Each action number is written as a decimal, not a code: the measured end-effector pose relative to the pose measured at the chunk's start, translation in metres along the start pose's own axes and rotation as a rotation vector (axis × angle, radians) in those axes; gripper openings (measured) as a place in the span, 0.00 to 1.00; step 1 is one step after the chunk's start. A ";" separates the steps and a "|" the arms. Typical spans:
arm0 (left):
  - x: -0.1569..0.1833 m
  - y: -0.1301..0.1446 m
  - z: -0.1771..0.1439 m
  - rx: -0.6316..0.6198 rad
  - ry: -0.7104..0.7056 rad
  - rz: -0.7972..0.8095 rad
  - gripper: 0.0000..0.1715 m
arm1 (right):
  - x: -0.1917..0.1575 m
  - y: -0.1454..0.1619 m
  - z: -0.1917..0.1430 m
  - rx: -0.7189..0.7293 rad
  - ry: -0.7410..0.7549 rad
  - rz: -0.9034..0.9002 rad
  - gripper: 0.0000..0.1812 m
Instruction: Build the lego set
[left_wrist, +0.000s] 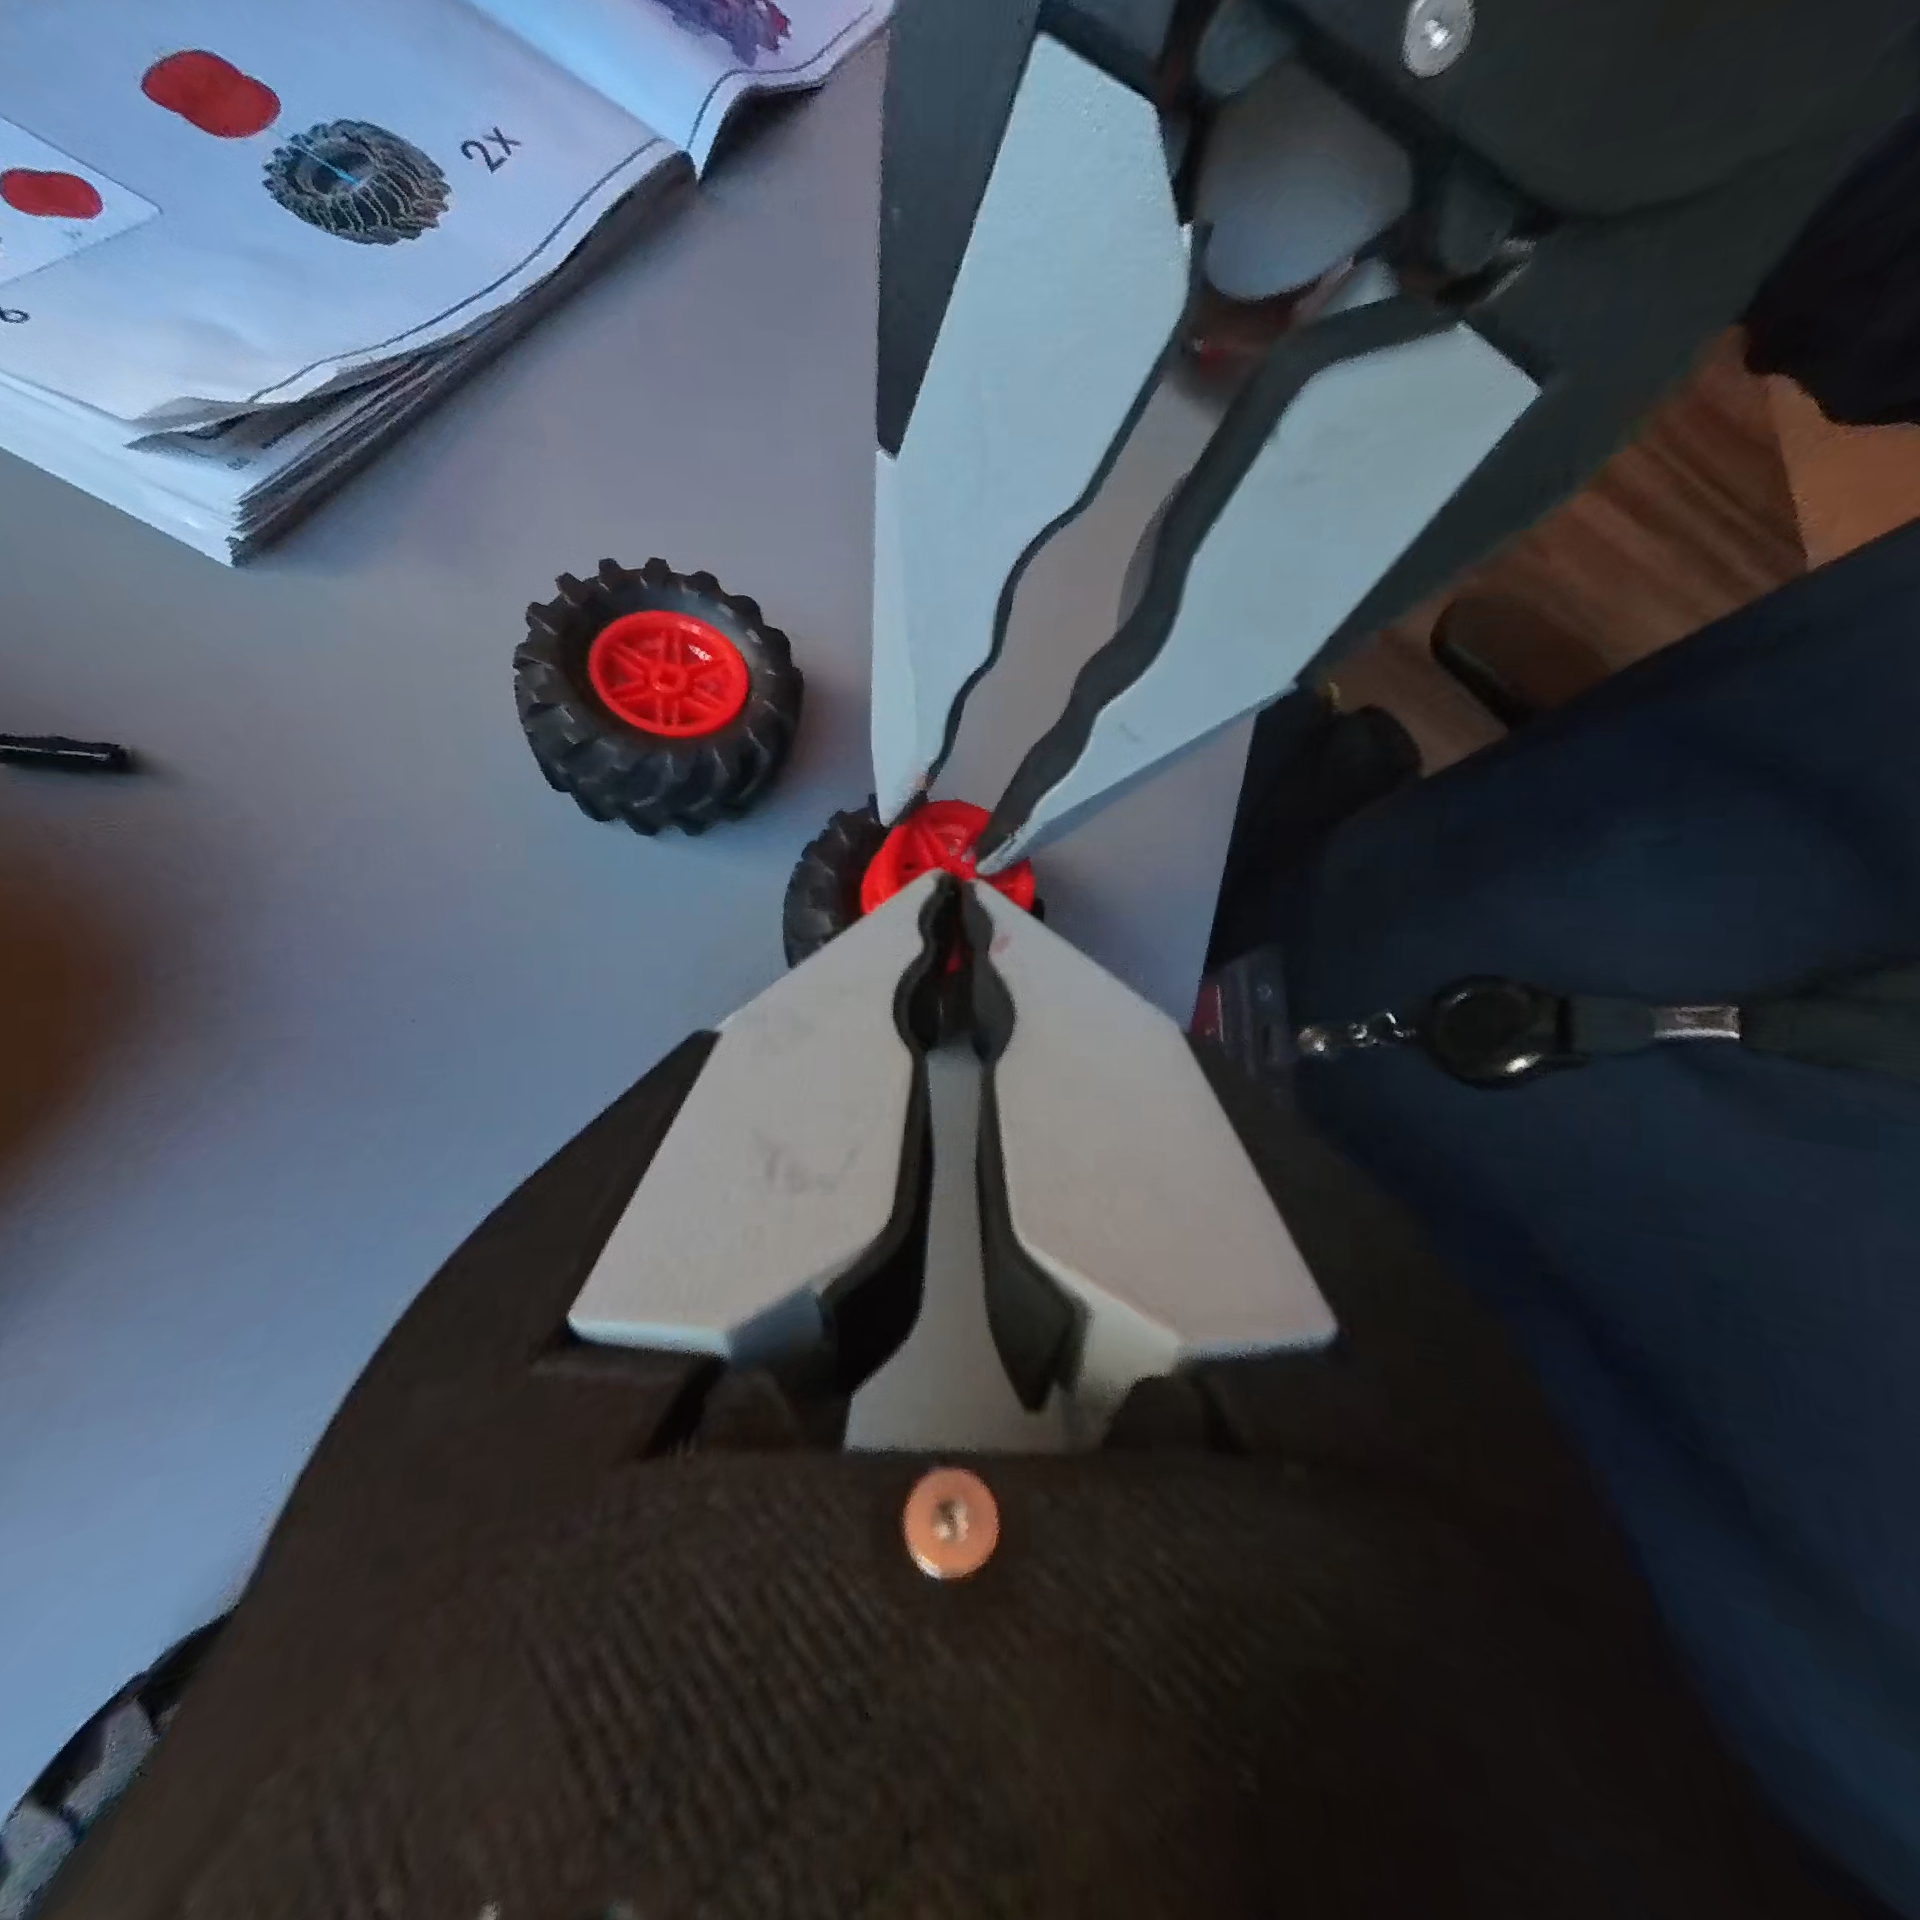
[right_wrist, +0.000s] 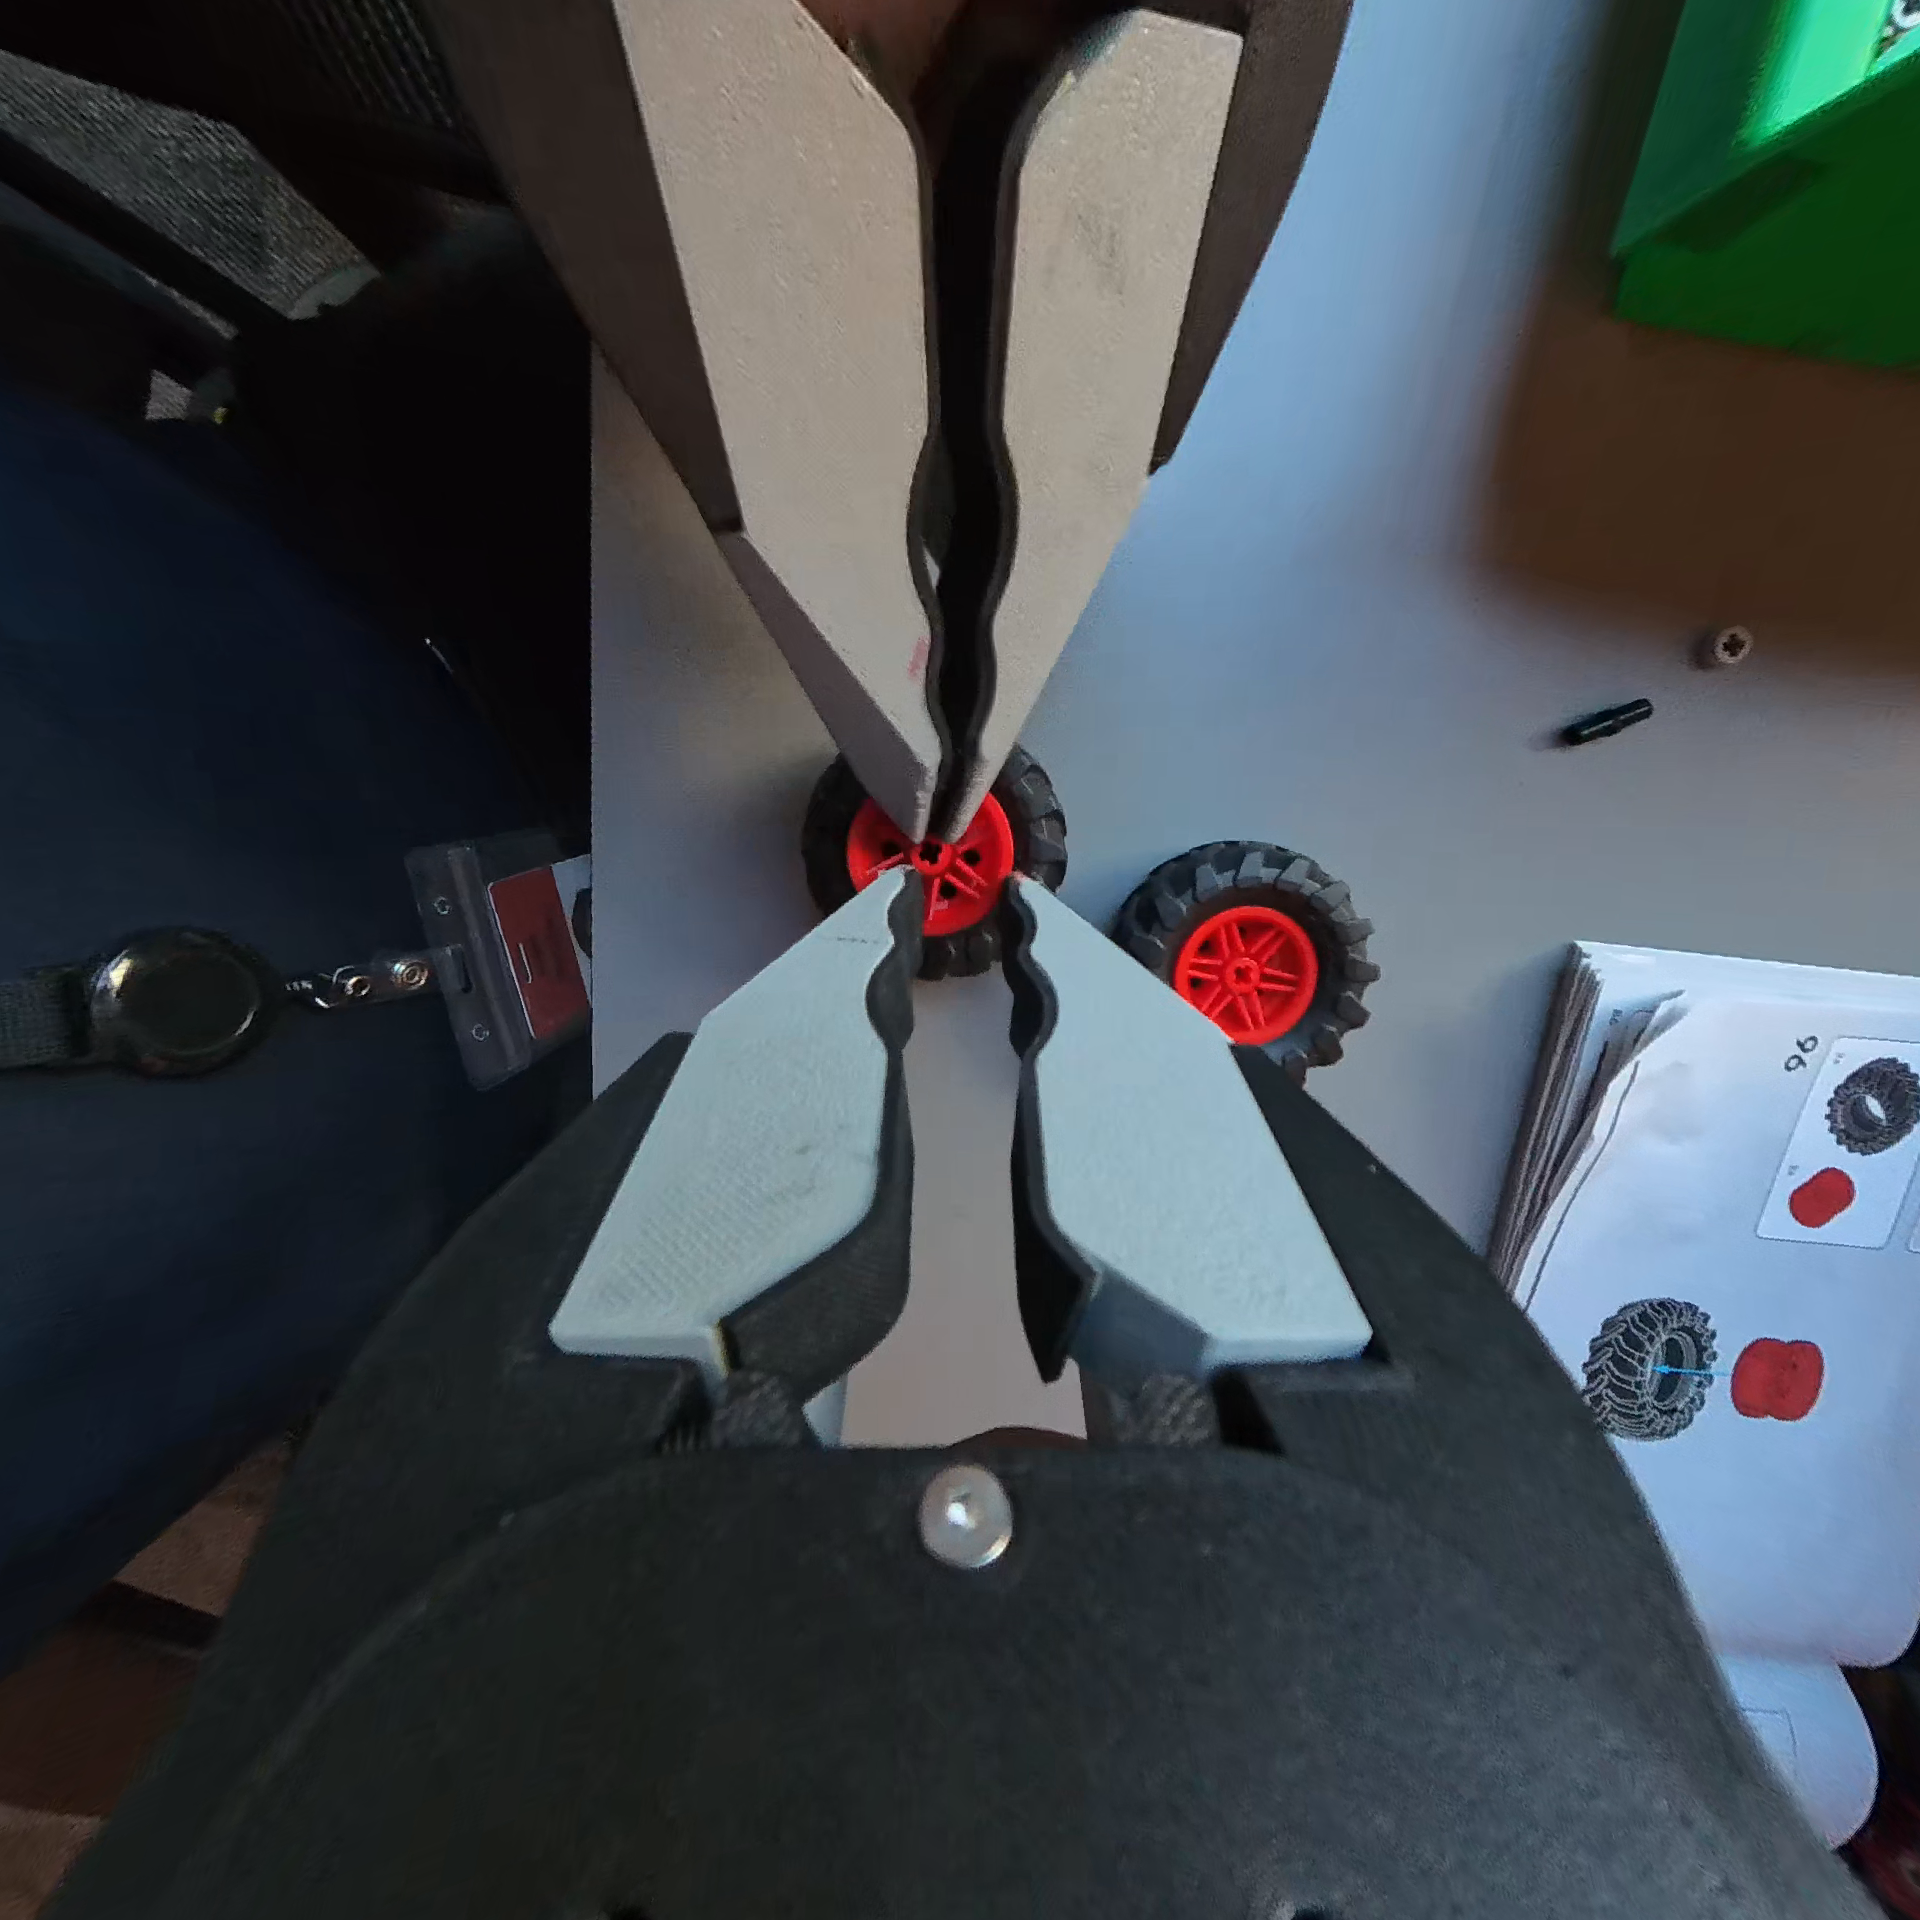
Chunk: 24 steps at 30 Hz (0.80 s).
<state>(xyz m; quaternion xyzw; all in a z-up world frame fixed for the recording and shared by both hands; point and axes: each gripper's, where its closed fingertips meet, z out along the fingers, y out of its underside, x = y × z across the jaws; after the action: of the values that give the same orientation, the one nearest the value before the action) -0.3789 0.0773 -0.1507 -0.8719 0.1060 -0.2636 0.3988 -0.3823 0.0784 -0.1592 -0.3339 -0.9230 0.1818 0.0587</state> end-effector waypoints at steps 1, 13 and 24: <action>0.000 0.001 0.000 -0.017 0.000 -0.003 0.00 | 0.000 0.000 0.000 0.001 -0.003 -0.001 0.06; -0.009 0.008 0.001 -0.171 -0.146 0.094 0.05 | -0.001 0.002 0.003 -0.039 -0.012 -0.061 0.06; -0.012 0.017 0.006 -0.179 -0.176 0.130 0.04 | 0.005 0.006 0.013 -0.020 0.026 -0.113 0.00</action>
<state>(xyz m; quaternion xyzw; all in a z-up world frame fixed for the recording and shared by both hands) -0.3851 0.0747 -0.1719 -0.9150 0.1501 -0.1495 0.3435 -0.3853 0.0818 -0.1738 -0.2842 -0.9413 0.1647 0.0775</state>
